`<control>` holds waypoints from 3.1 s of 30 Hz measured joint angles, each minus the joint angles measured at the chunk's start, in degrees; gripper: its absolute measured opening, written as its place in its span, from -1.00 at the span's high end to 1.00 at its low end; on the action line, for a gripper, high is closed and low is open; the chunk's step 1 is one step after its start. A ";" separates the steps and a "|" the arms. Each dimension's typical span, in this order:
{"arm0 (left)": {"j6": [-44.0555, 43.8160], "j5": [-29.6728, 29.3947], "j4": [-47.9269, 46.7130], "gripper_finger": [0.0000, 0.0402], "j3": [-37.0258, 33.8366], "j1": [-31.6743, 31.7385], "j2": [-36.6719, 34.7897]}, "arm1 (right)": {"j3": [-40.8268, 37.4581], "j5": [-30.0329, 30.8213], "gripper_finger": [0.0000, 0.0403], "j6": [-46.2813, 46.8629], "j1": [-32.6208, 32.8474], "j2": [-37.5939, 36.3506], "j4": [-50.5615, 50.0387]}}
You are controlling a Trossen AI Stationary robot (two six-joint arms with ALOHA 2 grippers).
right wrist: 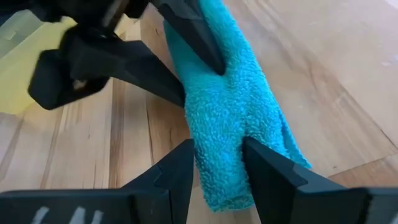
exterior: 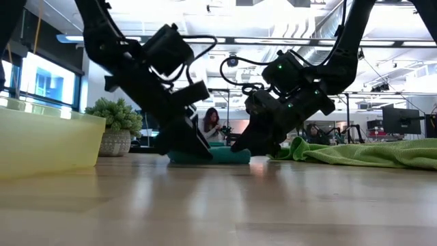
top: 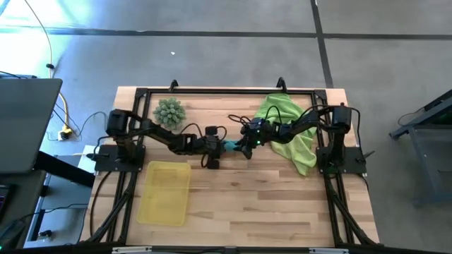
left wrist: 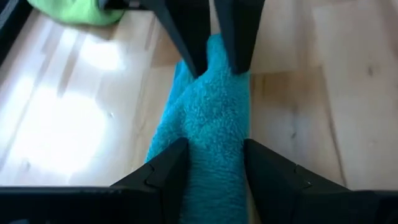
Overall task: Roll microfiber towels into tight, uniform cylinder then place into a basket
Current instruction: Put the blue towel into the yellow bin
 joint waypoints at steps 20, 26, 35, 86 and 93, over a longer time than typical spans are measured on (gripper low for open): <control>-15.37 5.36 -0.78 0.83 0.25 1.73 2.55 | -0.42 -4.40 0.34 -7.09 -1.16 -13.08 -16.18; -15.69 8.80 -3.21 0.93 -0.27 0.57 -1.44 | -0.28 2.94 0.34 -12.33 -1.22 -19.30 -25.44; -19.01 7.82 -10.66 0.92 -0.32 -6.01 -15.35 | -0.22 16.29 0.34 -17.18 -1.61 -25.79 -38.84; -89.72 1.52 -52.38 0.86 -0.02 -60.88 -24.38 | -0.09 17.96 0.34 -13.07 -2.95 -25.83 -39.74; -90.81 9.45 -52.51 0.52 0.00 -57.82 -24.43 | -0.09 18.15 0.34 -13.07 -2.95 -25.83 -39.34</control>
